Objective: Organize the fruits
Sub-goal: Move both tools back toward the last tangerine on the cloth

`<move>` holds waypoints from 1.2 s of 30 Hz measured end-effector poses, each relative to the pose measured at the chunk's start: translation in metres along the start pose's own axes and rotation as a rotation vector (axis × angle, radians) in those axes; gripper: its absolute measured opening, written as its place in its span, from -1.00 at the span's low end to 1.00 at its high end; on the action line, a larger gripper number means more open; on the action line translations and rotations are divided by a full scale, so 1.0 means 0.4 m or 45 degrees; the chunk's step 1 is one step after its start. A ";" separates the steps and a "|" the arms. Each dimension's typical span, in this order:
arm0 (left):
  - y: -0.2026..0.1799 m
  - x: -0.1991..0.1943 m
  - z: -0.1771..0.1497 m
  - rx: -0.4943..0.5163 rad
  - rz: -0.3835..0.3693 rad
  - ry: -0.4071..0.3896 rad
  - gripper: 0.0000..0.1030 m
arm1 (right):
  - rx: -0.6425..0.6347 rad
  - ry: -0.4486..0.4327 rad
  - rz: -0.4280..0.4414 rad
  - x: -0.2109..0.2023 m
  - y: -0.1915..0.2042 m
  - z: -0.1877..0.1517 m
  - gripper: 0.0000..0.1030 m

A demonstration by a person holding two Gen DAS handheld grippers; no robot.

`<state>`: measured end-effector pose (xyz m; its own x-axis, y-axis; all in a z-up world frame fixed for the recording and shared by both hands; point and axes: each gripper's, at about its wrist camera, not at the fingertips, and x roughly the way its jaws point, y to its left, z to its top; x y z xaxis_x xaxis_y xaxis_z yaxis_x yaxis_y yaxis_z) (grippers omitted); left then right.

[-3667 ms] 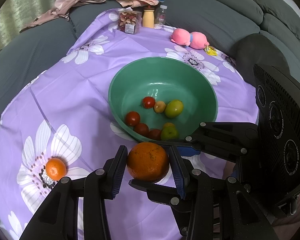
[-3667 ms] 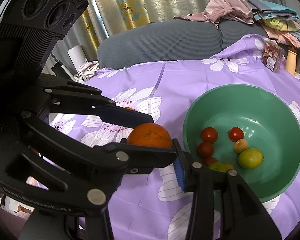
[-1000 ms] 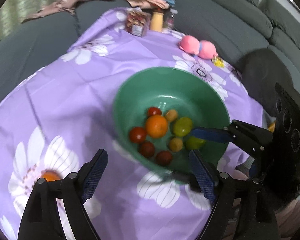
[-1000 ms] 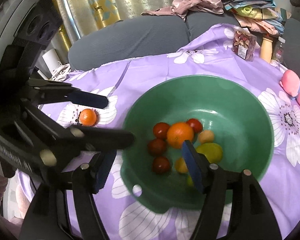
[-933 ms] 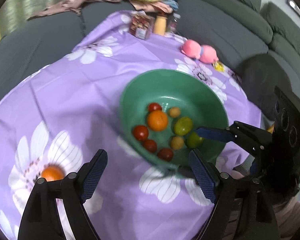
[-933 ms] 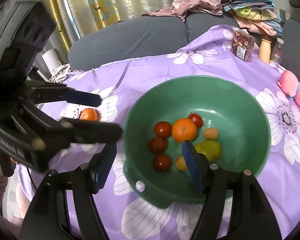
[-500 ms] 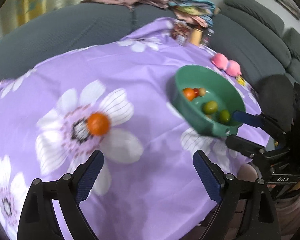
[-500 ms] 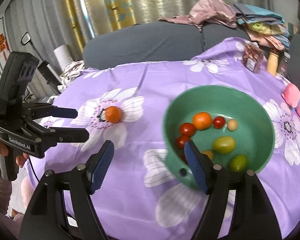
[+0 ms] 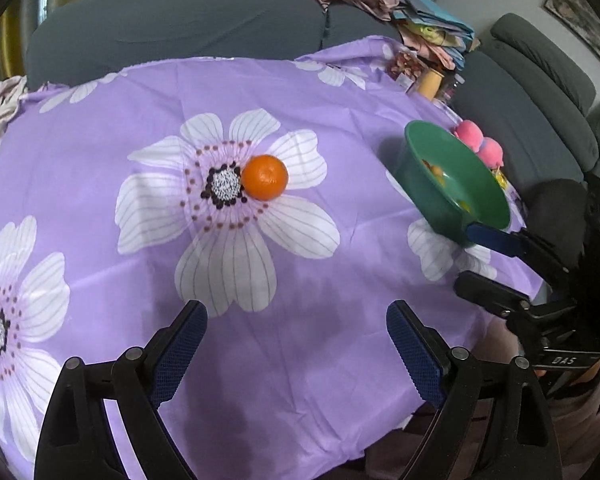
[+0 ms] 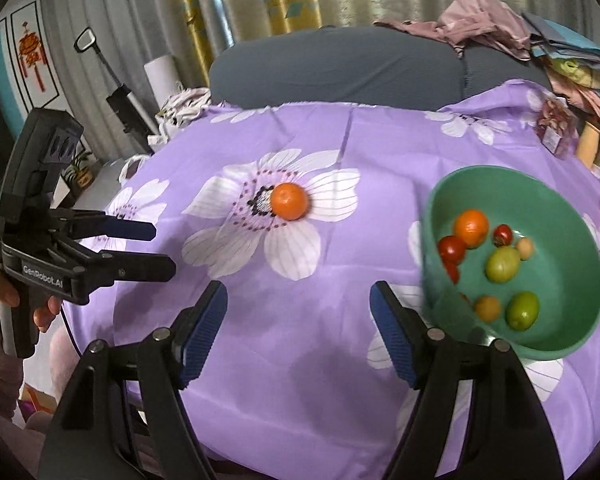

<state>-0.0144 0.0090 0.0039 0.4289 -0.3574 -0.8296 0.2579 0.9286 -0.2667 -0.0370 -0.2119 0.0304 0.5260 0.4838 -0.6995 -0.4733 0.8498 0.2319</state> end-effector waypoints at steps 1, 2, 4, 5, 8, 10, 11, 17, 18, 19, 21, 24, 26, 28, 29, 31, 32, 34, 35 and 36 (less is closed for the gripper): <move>0.003 -0.001 -0.004 0.000 -0.003 0.000 0.77 | -0.004 0.006 0.001 0.005 0.004 0.000 0.44; 0.007 -0.002 -0.005 0.002 -0.005 0.000 0.77 | -0.009 0.015 0.005 0.012 0.010 0.000 0.44; 0.014 -0.005 -0.009 -0.001 -0.003 -0.003 0.77 | -0.016 0.026 0.010 0.022 0.018 0.003 0.44; 0.018 -0.005 -0.010 -0.003 -0.005 -0.004 0.77 | -0.019 0.030 0.011 0.026 0.023 0.005 0.44; 0.031 -0.004 -0.013 -0.014 -0.016 -0.004 0.77 | -0.028 0.042 0.022 0.041 0.035 0.009 0.44; 0.039 -0.004 -0.013 -0.021 -0.017 -0.005 0.77 | -0.032 0.057 0.023 0.055 0.042 0.011 0.44; 0.046 -0.004 -0.012 -0.027 -0.019 -0.008 0.77 | -0.033 0.062 0.023 0.059 0.045 0.012 0.44; 0.070 -0.002 0.017 -0.053 -0.035 -0.032 0.77 | -0.049 0.098 0.036 0.099 0.058 0.029 0.44; 0.073 -0.001 0.026 -0.054 -0.038 -0.039 0.77 | -0.049 0.100 0.038 0.102 0.058 0.032 0.44; 0.076 0.001 0.036 -0.056 -0.044 -0.043 0.77 | -0.049 0.103 0.040 0.109 0.058 0.037 0.44; 0.082 0.009 0.055 -0.061 -0.061 -0.050 0.77 | -0.043 0.110 0.041 0.124 0.055 0.045 0.44; 0.092 0.030 0.083 -0.053 -0.056 -0.050 0.77 | -0.029 0.125 0.044 0.151 0.048 0.061 0.44; 0.100 0.045 0.101 -0.050 -0.050 -0.046 0.77 | -0.027 0.134 0.048 0.169 0.045 0.073 0.44; 0.106 0.063 0.122 -0.045 -0.042 -0.038 0.77 | -0.037 0.138 0.048 0.187 0.045 0.087 0.44; 0.108 0.072 0.133 -0.040 -0.038 -0.035 0.77 | -0.039 0.143 0.047 0.200 0.045 0.096 0.44; 0.109 0.086 0.146 -0.027 -0.020 -0.028 0.77 | -0.039 0.147 0.055 0.218 0.042 0.108 0.44; 0.108 0.093 0.154 -0.016 -0.011 -0.024 0.77 | -0.039 0.149 0.057 0.225 0.040 0.113 0.44; 0.108 0.107 0.169 0.003 0.001 -0.016 0.77 | -0.040 0.155 0.056 0.246 0.037 0.125 0.44; 0.107 0.112 0.175 0.017 -0.009 -0.003 0.77 | -0.037 0.159 0.056 0.255 0.035 0.130 0.44; 0.106 0.118 0.182 0.027 -0.002 -0.001 0.77 | -0.033 0.163 0.057 0.262 0.031 0.134 0.44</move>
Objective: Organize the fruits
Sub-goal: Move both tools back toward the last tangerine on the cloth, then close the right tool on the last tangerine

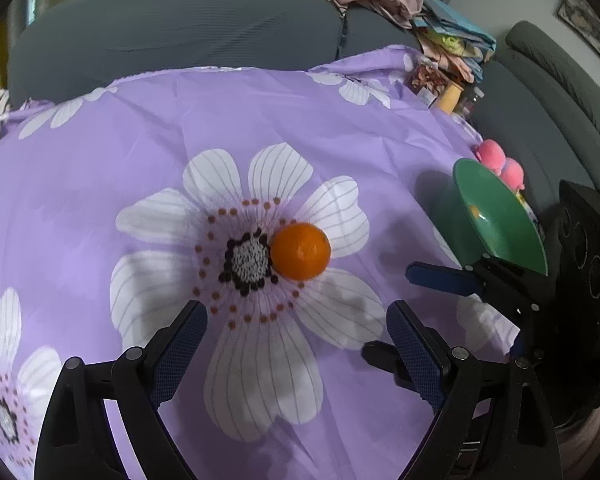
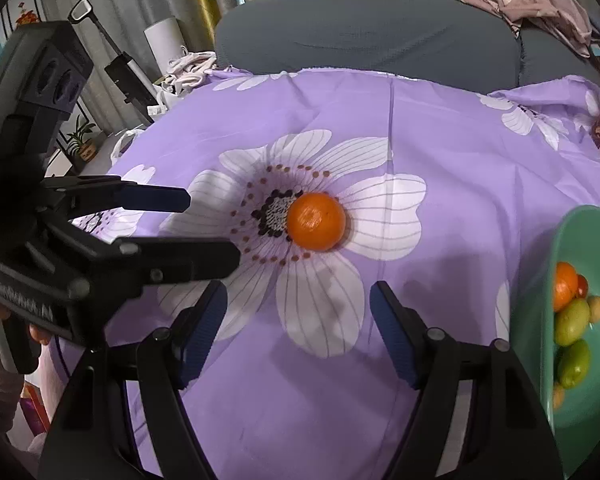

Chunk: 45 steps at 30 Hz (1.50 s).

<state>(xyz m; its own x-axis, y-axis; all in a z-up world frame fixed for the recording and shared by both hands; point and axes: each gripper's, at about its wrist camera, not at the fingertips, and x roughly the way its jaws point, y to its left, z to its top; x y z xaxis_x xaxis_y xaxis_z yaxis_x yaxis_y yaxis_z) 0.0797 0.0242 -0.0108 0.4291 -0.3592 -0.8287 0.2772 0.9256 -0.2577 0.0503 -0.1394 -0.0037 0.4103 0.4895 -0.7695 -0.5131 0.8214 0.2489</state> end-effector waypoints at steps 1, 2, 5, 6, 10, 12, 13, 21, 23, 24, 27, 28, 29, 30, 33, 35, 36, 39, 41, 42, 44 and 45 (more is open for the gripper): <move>-0.001 0.004 0.006 0.009 0.004 0.002 0.77 | 0.003 0.002 0.003 0.007 -0.005 0.005 0.44; -0.002 0.010 0.012 0.018 0.008 0.005 0.77 | 0.008 0.005 0.006 0.014 -0.010 0.010 0.44; -0.002 0.027 0.029 0.038 0.013 0.015 0.77 | 0.009 0.021 -0.005 0.040 -0.022 0.027 0.44; -0.002 0.033 0.034 0.045 0.015 0.018 0.77 | 0.008 0.025 -0.006 0.046 -0.023 0.031 0.44; -0.004 0.054 0.050 0.055 0.012 0.023 0.77 | 0.018 0.042 -0.006 0.076 -0.039 0.048 0.44; -0.001 0.064 0.057 0.054 0.010 0.026 0.77 | 0.026 0.050 -0.003 0.088 -0.044 0.054 0.44; 0.001 0.072 0.060 0.053 0.010 0.028 0.77 | 0.028 0.053 -0.003 0.094 -0.048 0.055 0.44; 0.012 0.125 0.081 0.044 0.044 0.047 0.77 | 0.037 0.076 0.002 0.137 -0.065 0.070 0.44; 0.017 0.136 0.084 0.038 0.042 0.055 0.77 | 0.037 0.089 -0.003 0.150 -0.067 0.072 0.43; 0.019 0.142 0.086 0.032 0.031 0.061 0.77 | 0.035 0.092 -0.002 0.155 -0.069 0.075 0.43; 0.025 0.158 0.090 0.021 -0.007 0.073 0.77 | 0.022 0.103 0.014 0.169 -0.069 0.078 0.41; 0.027 0.161 0.090 0.019 -0.010 0.076 0.76 | 0.014 0.105 0.015 0.173 -0.067 0.079 0.37; 0.028 0.164 0.091 0.017 -0.016 0.075 0.73 | 0.005 0.108 0.014 0.176 -0.066 0.080 0.34; 0.029 0.166 0.091 0.016 -0.020 0.078 0.70 | -0.006 0.111 0.017 0.181 -0.063 0.081 0.28; 0.031 0.170 0.091 0.016 -0.039 0.079 0.58 | -0.016 0.113 0.039 0.188 -0.059 0.081 0.12; 0.031 0.175 0.092 0.014 -0.042 0.085 0.48 | -0.027 0.111 0.042 0.189 -0.056 0.082 -0.02; 0.031 0.179 0.093 0.013 -0.045 0.089 0.45 | -0.033 0.110 0.047 0.189 -0.054 0.083 -0.08; 0.031 0.184 0.091 0.015 -0.058 0.097 0.34 | -0.045 0.109 0.039 0.192 -0.050 0.083 -0.09; 0.028 0.185 0.090 0.017 -0.082 0.105 0.09 | -0.041 0.107 0.041 0.192 -0.051 0.082 -0.09; 0.027 0.186 0.089 0.016 -0.095 0.110 0.05 | -0.037 0.106 0.042 0.191 -0.052 0.082 -0.10; 0.020 0.185 0.089 0.028 -0.103 0.112 -0.05 | -0.038 0.107 0.041 0.191 -0.048 0.083 -0.10; 0.016 0.183 0.089 0.033 -0.102 0.110 -0.05 | -0.040 0.108 0.035 0.189 -0.046 0.082 -0.10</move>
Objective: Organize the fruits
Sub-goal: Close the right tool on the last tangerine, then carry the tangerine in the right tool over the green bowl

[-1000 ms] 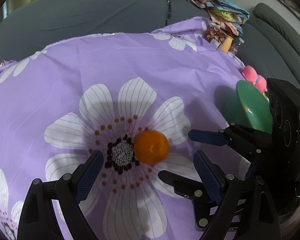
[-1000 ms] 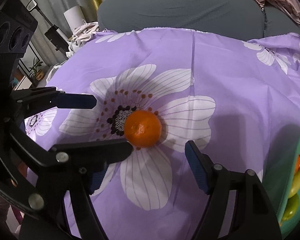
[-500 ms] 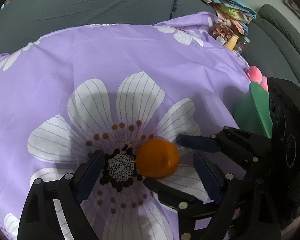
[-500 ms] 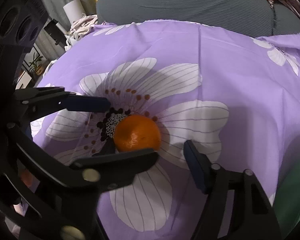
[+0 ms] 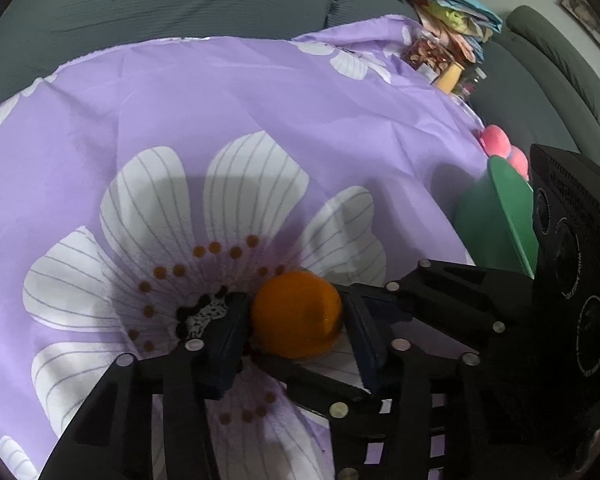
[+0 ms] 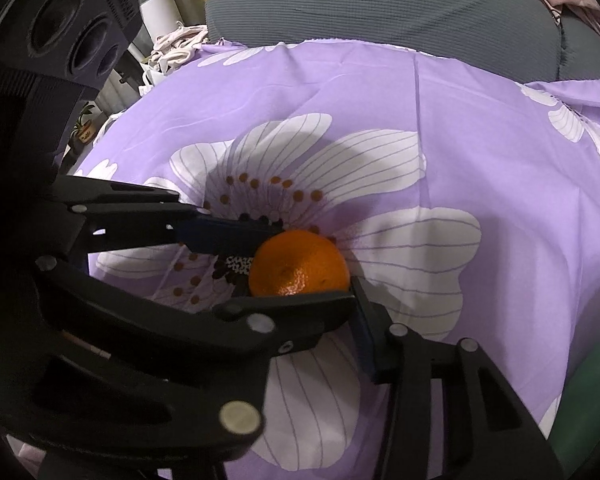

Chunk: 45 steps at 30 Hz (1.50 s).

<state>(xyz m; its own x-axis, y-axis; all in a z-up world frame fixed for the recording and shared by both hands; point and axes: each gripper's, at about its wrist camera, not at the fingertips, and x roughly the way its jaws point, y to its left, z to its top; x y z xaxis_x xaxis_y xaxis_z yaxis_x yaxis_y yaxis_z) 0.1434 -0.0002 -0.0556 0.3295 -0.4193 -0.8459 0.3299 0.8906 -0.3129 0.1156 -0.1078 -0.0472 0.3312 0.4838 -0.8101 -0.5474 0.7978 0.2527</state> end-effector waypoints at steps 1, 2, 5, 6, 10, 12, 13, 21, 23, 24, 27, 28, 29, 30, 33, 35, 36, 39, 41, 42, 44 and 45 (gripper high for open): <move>-0.002 -0.004 -0.001 0.001 -0.003 -0.003 -0.05 | -0.001 -0.004 -0.001 -0.004 0.001 -0.002 -0.10; -0.005 -0.009 -0.002 0.003 -0.008 -0.008 -0.05 | -0.001 -0.006 -0.002 -0.005 0.003 0.000 -0.10; -0.024 -0.039 -0.007 0.027 -0.010 -0.043 -0.06 | -0.009 -0.040 -0.006 -0.035 0.013 -0.001 -0.10; -0.032 -0.052 -0.008 0.036 -0.009 -0.057 -0.06 | -0.015 -0.056 -0.011 -0.046 0.018 0.000 -0.10; -0.069 -0.102 -0.017 0.078 -0.004 -0.113 -0.06 | -0.033 -0.129 -0.022 -0.105 0.038 -0.007 -0.11; -0.089 -0.125 -0.022 0.101 -0.003 -0.137 -0.06 | -0.037 -0.159 -0.023 -0.133 0.043 -0.009 -0.11; -0.099 -0.134 -0.023 0.111 -0.003 -0.147 -0.06 | -0.040 -0.171 -0.026 -0.147 0.045 -0.012 -0.10; -0.196 -0.171 -0.028 0.201 -0.001 -0.184 -0.06 | -0.021 -0.263 -0.063 -0.249 0.044 -0.052 -0.10; -0.228 -0.171 -0.029 0.226 -0.007 -0.185 -0.06 | -0.005 -0.282 -0.080 -0.276 0.036 -0.068 -0.10; -0.250 -0.171 -0.028 0.246 -0.012 -0.185 -0.06 | 0.003 -0.288 -0.086 -0.286 0.032 -0.075 -0.10; -0.298 -0.167 -0.025 0.287 -0.021 -0.182 -0.06 | 0.031 -0.314 -0.110 -0.319 0.013 -0.100 -0.10; -0.316 -0.165 -0.023 0.303 -0.022 -0.180 -0.06 | 0.040 -0.323 -0.116 -0.331 0.007 -0.110 -0.10; -0.337 -0.160 -0.020 0.320 -0.025 -0.176 -0.06 | 0.050 -0.331 -0.123 -0.343 0.001 -0.118 -0.10; -0.354 -0.158 -0.019 0.333 -0.026 -0.174 -0.06 | 0.062 -0.341 -0.130 -0.355 -0.009 -0.128 -0.10; -0.407 -0.146 -0.015 0.380 -0.024 -0.163 -0.06 | 0.099 -0.369 -0.147 -0.389 -0.037 -0.156 -0.10; -0.442 -0.136 -0.011 0.412 -0.023 -0.153 -0.06 | 0.118 -0.383 -0.154 -0.404 -0.054 -0.173 -0.10; -0.456 -0.133 -0.011 0.423 -0.023 -0.151 -0.06 | 0.133 -0.393 -0.159 -0.415 -0.066 -0.185 -0.10; -0.495 -0.118 -0.009 0.459 -0.024 -0.138 -0.06 | 0.165 -0.413 -0.169 -0.435 -0.093 -0.208 -0.10; -0.517 -0.107 -0.008 0.474 -0.025 -0.127 -0.06 | 0.185 -0.421 -0.174 -0.445 -0.109 -0.223 -0.10; -0.528 -0.100 -0.006 0.481 -0.025 -0.120 -0.06 | 0.199 -0.424 -0.175 -0.449 -0.121 -0.232 -0.10; -0.545 -0.088 -0.004 0.494 -0.024 -0.110 -0.06 | 0.215 -0.428 -0.177 -0.453 -0.132 -0.243 -0.10; -0.555 -0.081 -0.003 0.501 -0.024 -0.102 -0.06 | 0.226 -0.430 -0.177 -0.455 -0.142 -0.250 -0.10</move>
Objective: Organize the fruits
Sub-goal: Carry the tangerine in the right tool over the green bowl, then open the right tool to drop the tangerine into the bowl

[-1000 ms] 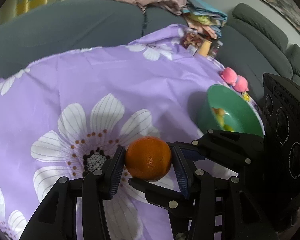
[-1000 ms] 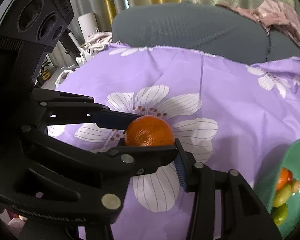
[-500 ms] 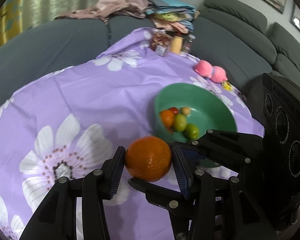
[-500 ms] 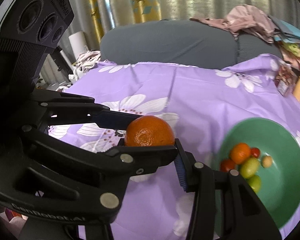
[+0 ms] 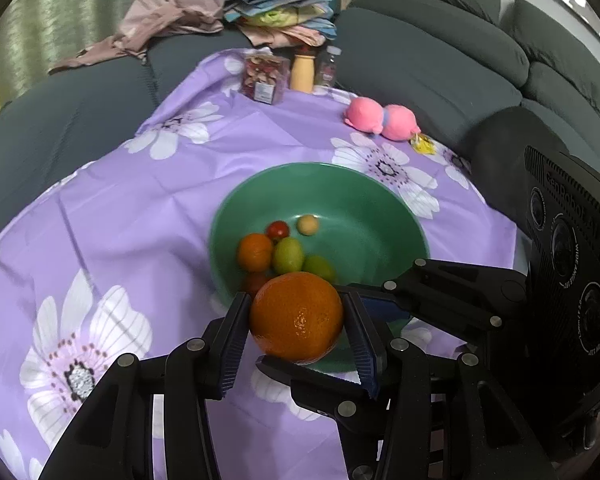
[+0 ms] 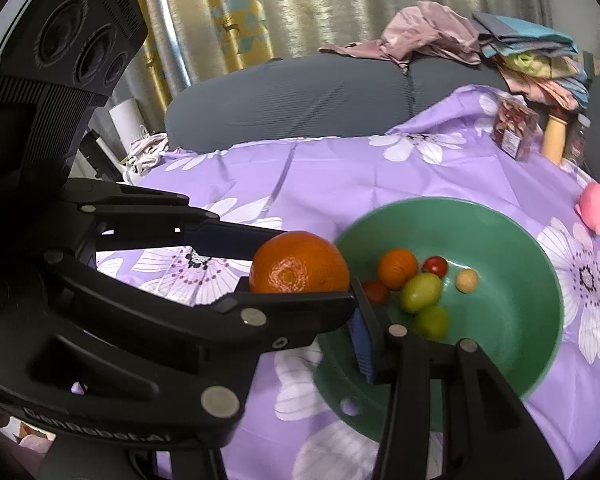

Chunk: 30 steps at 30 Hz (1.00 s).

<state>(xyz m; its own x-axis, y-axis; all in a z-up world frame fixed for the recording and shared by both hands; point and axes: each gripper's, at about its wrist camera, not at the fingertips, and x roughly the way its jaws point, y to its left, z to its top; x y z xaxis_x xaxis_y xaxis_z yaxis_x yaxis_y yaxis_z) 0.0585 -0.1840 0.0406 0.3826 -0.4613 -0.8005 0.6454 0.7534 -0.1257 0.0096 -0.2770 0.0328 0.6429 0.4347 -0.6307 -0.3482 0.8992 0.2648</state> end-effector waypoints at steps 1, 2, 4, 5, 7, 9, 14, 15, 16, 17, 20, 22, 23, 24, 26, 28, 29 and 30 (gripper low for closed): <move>-0.005 0.006 0.003 0.004 -0.001 0.006 -0.06 | 0.005 0.000 -0.001 0.000 -0.006 -0.002 -0.10; -0.012 0.011 0.005 0.009 -0.002 0.012 -0.06 | 0.014 -0.001 -0.002 -0.002 -0.014 -0.004 -0.10; -0.023 0.021 0.010 0.015 -0.002 0.021 -0.06 | 0.030 0.000 -0.005 -0.002 -0.029 -0.010 -0.10; -0.027 0.029 0.014 0.018 -0.004 0.029 -0.06 | 0.036 0.000 -0.005 -0.002 -0.034 -0.012 -0.10; -0.035 0.039 0.018 0.022 -0.008 0.036 -0.06 | 0.050 0.003 -0.007 0.000 -0.047 -0.015 -0.10; -0.042 0.049 0.021 0.027 -0.013 0.044 -0.06 | 0.058 0.005 -0.011 0.000 -0.057 -0.015 -0.10; -0.055 0.068 0.030 0.034 -0.023 0.057 -0.06 | 0.079 0.012 -0.019 0.000 -0.081 -0.020 -0.10; -0.056 0.072 0.032 0.035 -0.026 0.060 -0.06 | 0.080 0.013 -0.021 0.001 -0.082 -0.022 -0.10; -0.056 0.077 0.034 0.034 -0.028 0.063 -0.06 | 0.082 0.015 -0.022 0.001 -0.086 -0.022 -0.10; -0.057 0.081 0.035 0.032 -0.032 0.066 -0.06 | 0.084 0.020 -0.023 0.003 -0.090 -0.023 -0.10; -0.058 0.094 0.039 0.024 -0.040 0.076 -0.06 | 0.088 0.033 -0.025 0.007 -0.100 -0.024 -0.10; -0.057 0.101 0.040 0.017 -0.044 0.080 -0.06 | 0.089 0.044 -0.024 0.010 -0.106 -0.026 -0.10; -0.056 0.104 0.040 0.015 -0.046 0.083 -0.06 | 0.088 0.048 -0.024 0.012 -0.108 -0.026 -0.10; -0.055 0.107 0.041 0.012 -0.048 0.087 -0.06 | 0.087 0.053 -0.023 0.015 -0.111 -0.026 -0.10; -0.052 0.114 0.042 0.004 -0.054 0.092 -0.06 | 0.087 0.063 -0.021 0.018 -0.115 -0.028 -0.10; -0.050 0.119 0.042 -0.002 -0.061 0.096 -0.06 | 0.087 0.074 -0.024 0.023 -0.119 -0.027 -0.10; -0.050 0.122 0.043 -0.004 -0.065 0.097 -0.06 | 0.088 0.077 -0.025 0.025 -0.120 -0.026 -0.10; -0.049 0.125 0.043 -0.005 -0.069 0.098 -0.06 | 0.089 0.082 -0.029 0.027 -0.121 -0.026 -0.10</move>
<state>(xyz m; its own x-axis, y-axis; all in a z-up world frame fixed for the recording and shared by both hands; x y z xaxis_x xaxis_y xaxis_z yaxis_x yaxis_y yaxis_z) 0.0765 -0.2301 0.0131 0.2950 -0.4639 -0.8353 0.6609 0.7305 -0.1722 0.0263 -0.3165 0.0056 0.6041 0.4123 -0.6819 -0.2841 0.9110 0.2991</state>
